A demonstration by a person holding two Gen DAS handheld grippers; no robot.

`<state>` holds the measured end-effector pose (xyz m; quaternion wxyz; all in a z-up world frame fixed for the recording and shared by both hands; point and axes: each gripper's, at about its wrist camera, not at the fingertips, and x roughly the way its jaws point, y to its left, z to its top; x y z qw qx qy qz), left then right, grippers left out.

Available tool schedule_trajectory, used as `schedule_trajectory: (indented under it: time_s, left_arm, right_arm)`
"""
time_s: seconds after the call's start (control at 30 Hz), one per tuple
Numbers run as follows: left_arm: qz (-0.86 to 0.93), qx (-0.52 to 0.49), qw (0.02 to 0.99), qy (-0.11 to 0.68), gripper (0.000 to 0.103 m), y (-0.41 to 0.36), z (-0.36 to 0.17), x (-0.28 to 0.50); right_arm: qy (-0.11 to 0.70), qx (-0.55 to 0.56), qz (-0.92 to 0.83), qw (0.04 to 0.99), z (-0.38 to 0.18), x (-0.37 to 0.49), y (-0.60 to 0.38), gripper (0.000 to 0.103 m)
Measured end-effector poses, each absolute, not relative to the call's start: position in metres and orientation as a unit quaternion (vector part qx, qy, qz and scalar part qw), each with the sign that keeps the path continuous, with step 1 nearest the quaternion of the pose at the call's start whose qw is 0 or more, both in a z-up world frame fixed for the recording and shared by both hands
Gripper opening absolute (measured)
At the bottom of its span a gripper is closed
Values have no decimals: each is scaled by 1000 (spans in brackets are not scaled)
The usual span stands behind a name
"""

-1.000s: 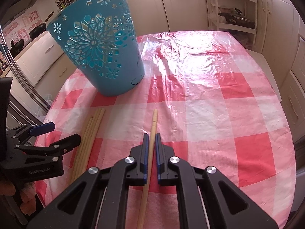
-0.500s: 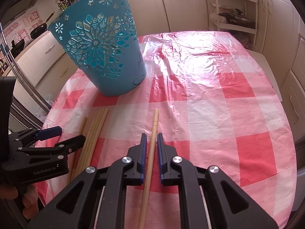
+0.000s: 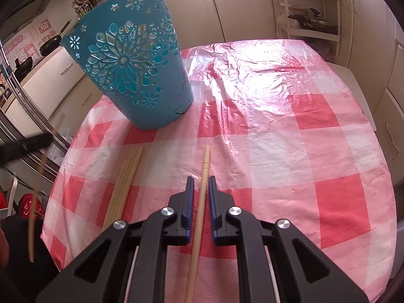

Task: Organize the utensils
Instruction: 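Grasp a wooden chopstick with the left tool while the right tool holds its chopstick, then lift the chopstick with the left tool and drop it into the teal basket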

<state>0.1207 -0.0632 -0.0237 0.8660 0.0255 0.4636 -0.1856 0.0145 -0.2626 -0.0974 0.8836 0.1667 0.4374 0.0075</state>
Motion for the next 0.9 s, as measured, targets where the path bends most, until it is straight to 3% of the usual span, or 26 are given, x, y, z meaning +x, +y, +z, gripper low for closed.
schedule_trajectory:
  time_s: [0.17, 0.37, 0.57, 0.9]
  left_arm:
    - [-220, -22, 914, 339, 5, -62, 78, 130]
    - [-218, -50, 952, 207, 5, -97, 136, 156]
    - [-174, -58, 969, 167, 5, -136, 122, 195]
    - [-148, -16, 963, 224, 5, -153, 52, 220]
  right_arm:
    - [436, 167, 8, 884, -97, 15, -263, 15]
    - [433, 167, 10, 886, -98, 15, -262, 15]
    - [431, 157, 9, 889, -98, 15, -259, 17]
    - [429, 146, 16, 892, -96, 18, -251, 28]
